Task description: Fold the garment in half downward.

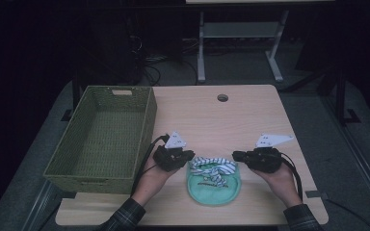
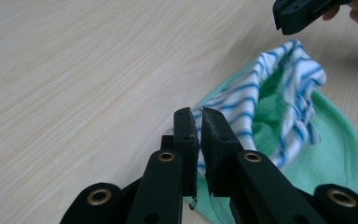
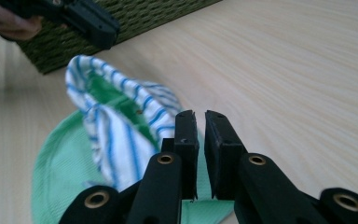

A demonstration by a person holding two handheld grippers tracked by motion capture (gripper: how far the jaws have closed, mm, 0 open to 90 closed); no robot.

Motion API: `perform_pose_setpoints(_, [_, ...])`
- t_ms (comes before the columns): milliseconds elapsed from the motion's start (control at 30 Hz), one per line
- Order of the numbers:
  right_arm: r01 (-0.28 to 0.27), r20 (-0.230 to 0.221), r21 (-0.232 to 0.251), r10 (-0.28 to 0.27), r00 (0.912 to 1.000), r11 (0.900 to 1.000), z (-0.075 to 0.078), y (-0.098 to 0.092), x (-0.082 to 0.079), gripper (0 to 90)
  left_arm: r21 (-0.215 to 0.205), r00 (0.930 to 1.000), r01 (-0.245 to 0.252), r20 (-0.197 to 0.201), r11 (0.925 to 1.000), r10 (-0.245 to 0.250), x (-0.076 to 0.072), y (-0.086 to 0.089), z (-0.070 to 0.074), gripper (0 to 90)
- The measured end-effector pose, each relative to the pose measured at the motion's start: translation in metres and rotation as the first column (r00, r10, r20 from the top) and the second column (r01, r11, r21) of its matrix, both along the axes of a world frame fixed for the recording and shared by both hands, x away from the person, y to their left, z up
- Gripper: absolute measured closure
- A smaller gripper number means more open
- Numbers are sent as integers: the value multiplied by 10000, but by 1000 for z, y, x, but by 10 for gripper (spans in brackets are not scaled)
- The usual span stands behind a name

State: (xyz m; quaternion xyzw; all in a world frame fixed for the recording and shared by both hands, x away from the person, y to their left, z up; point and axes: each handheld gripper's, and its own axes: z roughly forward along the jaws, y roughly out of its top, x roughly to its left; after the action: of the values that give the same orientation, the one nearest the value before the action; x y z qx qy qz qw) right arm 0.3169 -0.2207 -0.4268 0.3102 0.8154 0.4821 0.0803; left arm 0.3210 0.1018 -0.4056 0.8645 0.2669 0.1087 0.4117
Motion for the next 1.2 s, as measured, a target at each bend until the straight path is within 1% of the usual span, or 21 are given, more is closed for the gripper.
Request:
perform_pose_setpoints(67, [12,-205,-26,-13,9998,10000,-1,-1,4,813,23,9999,25,-98,10000,-25,1,-1,-2,820])
perform_pose_setpoints(133, [47,-235,67,-45,9997,10000,-3,-2,6,807,117,9999,79,-126,9999,-77,4,-2,-4,819])
perform_pose_setpoints(167, [52,-327,78,-50,9995,10000,-3,-2,7,807,47,9998,55,-172,10000,-54,5,-4,-6,819])
perform_pose_setpoints(200, [47,-352,54,-45,9994,10000,-4,-1,9,809,206,9997,115,-198,9997,-111,7,-5,-8,819])
perform_pose_setpoints(300, [-114,-511,-200,104,9986,9997,-9,6,13,849,370,9987,218,-463,9991,-201,10,-11,-16,829])
perform_pose_setpoints(333, [-222,-561,-276,207,9982,9994,-12,8,14,861,417,9983,277,-528,9987,-255,9,-13,-19,835])
perform_pose_setpoints(367, [-315,-711,-337,291,9970,9989,-14,10,14,872,444,9978,360,-578,9984,-334,8,-14,-21,836])
perform_pose_setpoints(433, [-504,-762,-464,467,9960,9977,-18,14,12,887,474,9966,494,-680,9977,-461,5,-15,-23,848])
perform_pose_setpoints(533, [-746,-931,-408,706,9932,9964,-20,18,7,899,403,9943,742,-799,9964,-708,-2,-16,-25,860])
perform_pose_setpoints(600, [-942,-985,-404,899,9911,9947,-20,18,4,899,231,9927,840,-892,9962,-816,-9,-16,-25,860])
perform_pose_setpoints(733, [-1222,-1015,-325,1183,9878,9920,-18,20,-6,899,269,9884,1218,-944,9922,-1188,-20,-13,-24,865])
perform_pose_setpoints(767, [-1273,-950,-314,1238,9877,9914,-18,20,-9,899,294,9880,1262,-931,9916,-1230,-22,-13,-24,865])
perform_pose_setpoints(800, [-1318,-974,-254,1288,9869,9910,-18,20,-13,899,258,9878,1244,-973,9919,-1214,-25,-13,-24,865])
perform_pose_setpoints(833, [-1373,-983,-244,1343,9860,9902,-18,20,-15,899,304,9864,1341,-1004,9905,-1304,-26,-13,-25,865])
perform_pose_setpoints(900, [-1492,-1077,-386,1444,9836,9880,-20,21,-21,899,254,9843,1418,-1102,9896,-1382,-30,-14,-27,865])
perform_pose_setpoints(1000, [-1657,-1110,-398,1604,9808,9854,-23,22,-30,899,376,9790,1598,-1342,9864,-1535,-36,-15,-33,865])
perform_pose_setpoints(1033, [-1689,-1188,-407,1631,9794,9848,-25,23,-32,899,421,9773,1656,-1406,9853,-1583,-38,-16,-35,865])
perform_pose_setpoints(1067, [-1759,-1253,-503,1685,9777,9831,-26,23,-35,899,581,9746,1824,-1424,9815,-1727,-41,-16,-36,865])
perform_pose_setpoints(1133, [-1845,-1256,-688,1750,9765,9804,-28,24,-39,899,665,9722,1931,-1477,9789,-1818,-44,-18,-38,865])
perform_pose_setpoints(1167, [-1841,-1280,-645,1749,9762,9808,-29,24,-41,899,638,9711,1965,-1502,9784,-1853,-47,-19,-39,865])
perform_pose_setpoints(1200, [-1863,-1254,-608,1777,9761,9806,-30,24,-43,898,814,9677,2149,-1524,9732,-2009,-48,-20,-40,864])
